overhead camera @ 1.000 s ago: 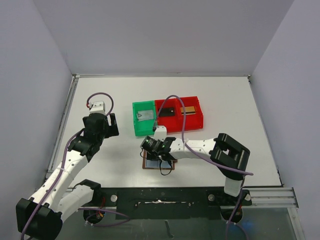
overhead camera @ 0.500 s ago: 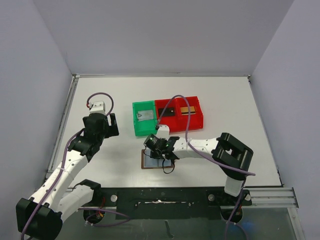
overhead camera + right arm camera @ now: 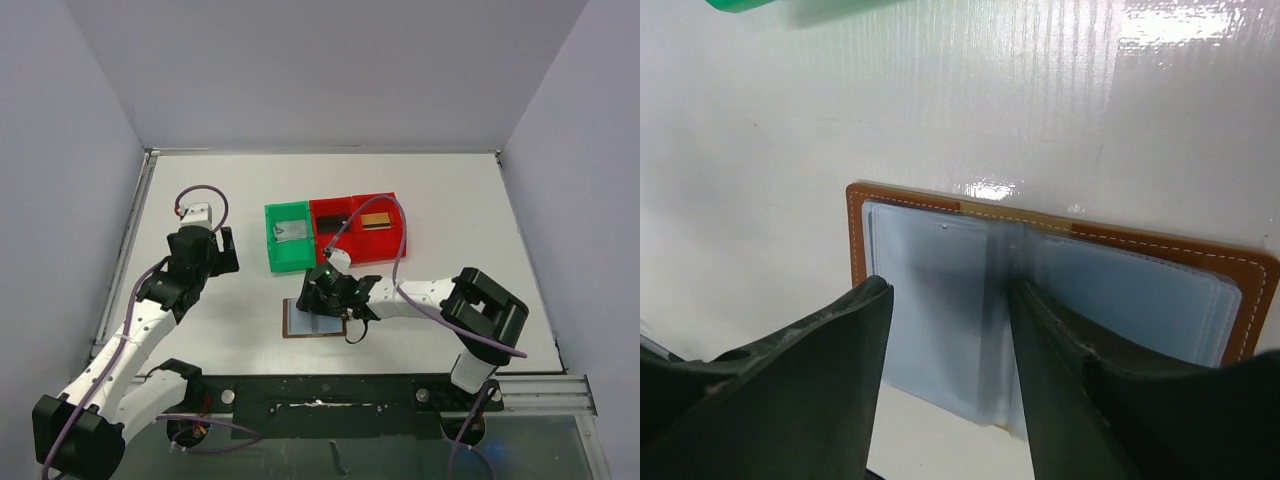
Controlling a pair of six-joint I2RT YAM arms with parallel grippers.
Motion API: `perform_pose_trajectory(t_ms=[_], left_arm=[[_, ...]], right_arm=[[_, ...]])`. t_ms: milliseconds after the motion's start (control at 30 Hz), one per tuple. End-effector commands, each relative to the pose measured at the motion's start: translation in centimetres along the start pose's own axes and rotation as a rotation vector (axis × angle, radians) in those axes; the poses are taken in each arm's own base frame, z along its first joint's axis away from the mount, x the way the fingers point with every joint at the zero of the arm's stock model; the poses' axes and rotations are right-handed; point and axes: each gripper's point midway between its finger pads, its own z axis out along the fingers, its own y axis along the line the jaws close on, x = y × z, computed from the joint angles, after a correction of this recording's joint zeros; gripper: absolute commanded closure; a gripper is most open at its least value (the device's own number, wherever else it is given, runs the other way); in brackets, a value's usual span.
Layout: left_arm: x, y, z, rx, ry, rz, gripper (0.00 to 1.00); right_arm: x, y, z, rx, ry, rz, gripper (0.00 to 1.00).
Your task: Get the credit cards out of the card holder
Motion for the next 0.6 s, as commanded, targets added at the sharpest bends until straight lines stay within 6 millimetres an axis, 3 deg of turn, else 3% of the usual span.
perform_pose_trajectory(t_ms=[0,233,567], left_arm=[[-1.6,-0.5,-0.1,0.022,-0.049,-0.015,0.20],[-1.7,-0.3,-0.1,0.010,-0.055,-0.016,0.20],[-1.9,-0.1,-0.3,0.005,-0.063,-0.019,0.20]], right_arm=[[0.6,-2.1,0.0,0.170,0.008,-0.112,0.47],[0.1,-0.5,-0.4,0.302,-0.028,-0.248,0.37],[0.9,-1.0,0.0,0.376,-0.013,-0.302,0.34]])
